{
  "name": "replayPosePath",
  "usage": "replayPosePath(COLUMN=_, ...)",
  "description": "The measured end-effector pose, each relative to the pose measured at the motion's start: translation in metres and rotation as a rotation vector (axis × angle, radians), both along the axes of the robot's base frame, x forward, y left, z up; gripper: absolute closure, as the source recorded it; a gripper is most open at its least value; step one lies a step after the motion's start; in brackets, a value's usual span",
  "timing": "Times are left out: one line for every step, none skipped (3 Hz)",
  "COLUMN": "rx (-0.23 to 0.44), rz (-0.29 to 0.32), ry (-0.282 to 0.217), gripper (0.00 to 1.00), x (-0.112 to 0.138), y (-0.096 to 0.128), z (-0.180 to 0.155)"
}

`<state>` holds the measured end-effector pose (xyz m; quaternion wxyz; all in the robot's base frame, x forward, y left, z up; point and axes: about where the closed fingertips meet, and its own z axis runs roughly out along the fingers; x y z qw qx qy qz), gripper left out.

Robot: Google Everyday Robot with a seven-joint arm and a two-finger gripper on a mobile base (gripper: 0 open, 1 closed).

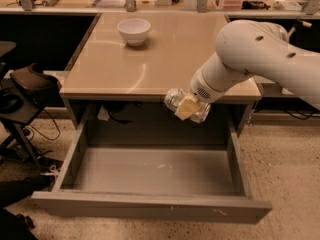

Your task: Pick 7up can from top drawer and place on counter

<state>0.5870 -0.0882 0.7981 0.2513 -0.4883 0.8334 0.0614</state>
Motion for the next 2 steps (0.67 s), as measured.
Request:
replayPosePath(rx=-0.048, rz=-0.013, ry=0.022, gripper=1.0, x=0.019, y=-0.004, z=0.002)
replayPosePath(rx=-0.056, rz=-0.015, ry=0.007, gripper=1.0, x=0.044, y=0.006, z=0.027)
